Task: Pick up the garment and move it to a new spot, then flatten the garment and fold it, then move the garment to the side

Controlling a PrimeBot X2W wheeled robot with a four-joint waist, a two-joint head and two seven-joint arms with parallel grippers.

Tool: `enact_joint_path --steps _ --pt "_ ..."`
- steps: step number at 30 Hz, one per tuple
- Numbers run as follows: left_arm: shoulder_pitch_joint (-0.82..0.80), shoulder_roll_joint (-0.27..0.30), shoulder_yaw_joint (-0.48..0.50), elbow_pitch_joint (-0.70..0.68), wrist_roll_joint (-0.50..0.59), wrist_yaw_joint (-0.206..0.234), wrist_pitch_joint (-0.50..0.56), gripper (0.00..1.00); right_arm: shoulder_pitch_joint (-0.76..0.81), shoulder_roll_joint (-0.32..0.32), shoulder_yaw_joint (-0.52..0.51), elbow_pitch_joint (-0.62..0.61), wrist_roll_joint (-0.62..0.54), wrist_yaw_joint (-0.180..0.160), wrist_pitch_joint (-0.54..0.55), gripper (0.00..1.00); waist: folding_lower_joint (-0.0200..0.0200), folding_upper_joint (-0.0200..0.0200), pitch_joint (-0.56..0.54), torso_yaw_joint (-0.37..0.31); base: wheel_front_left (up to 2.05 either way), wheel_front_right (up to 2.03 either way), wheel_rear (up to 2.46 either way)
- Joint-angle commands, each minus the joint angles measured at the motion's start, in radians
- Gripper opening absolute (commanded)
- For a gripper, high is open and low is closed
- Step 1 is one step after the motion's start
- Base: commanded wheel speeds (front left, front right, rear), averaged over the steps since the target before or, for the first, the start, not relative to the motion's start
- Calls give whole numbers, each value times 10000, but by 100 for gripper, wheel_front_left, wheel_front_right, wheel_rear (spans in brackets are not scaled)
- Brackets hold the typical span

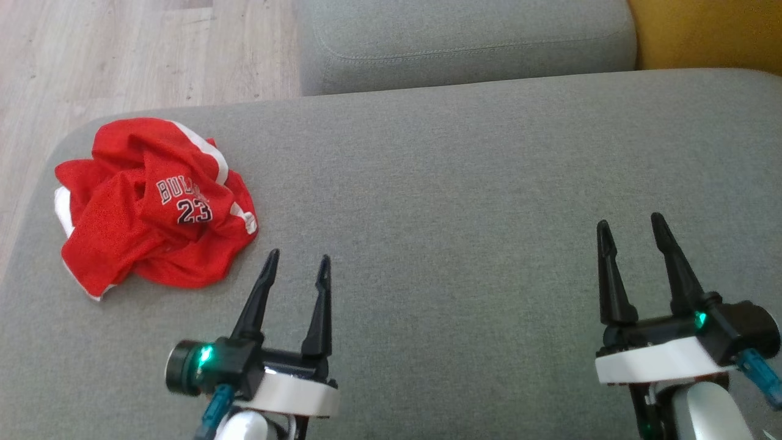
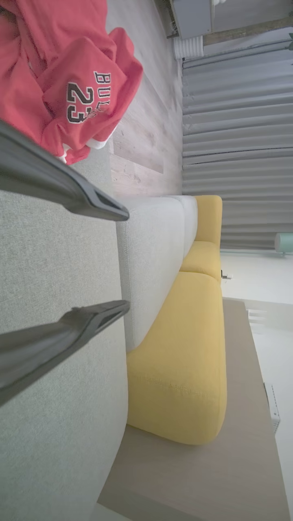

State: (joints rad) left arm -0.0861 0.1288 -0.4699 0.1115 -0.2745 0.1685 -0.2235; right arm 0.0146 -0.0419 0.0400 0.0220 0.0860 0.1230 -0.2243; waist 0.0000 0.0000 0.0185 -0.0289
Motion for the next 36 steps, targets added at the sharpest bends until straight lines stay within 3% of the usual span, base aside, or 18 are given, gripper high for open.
enact_joint_path --steps 1,9,12,23,36 --pt "-174 -96 431 -305 68 -50 -165 100 -81 -78 255 -284 -91 72 -156 100 0 0 -2 -9 0 0 0" --pt "172 -506 1084 241 647 -338 -383 100 70 -83 732 664 390 77 -375 100 0 0 -46 -66 0 0 0" --pt "213 -612 1272 285 703 -458 -383 100 5 -83 818 1159 1145 77 -375 100 0 0 -50 -59 0 0 0" --pt "312 -769 1675 391 810 -755 -383 100 -219 -83 692 1272 1135 77 -375 100 0 0 -29 64 0 0 0" --pt "496 -783 2275 395 829 -593 -383 100 -32 -83 1602 1153 1135 77 -375 100 0 0 -311 1563 0 0 0"
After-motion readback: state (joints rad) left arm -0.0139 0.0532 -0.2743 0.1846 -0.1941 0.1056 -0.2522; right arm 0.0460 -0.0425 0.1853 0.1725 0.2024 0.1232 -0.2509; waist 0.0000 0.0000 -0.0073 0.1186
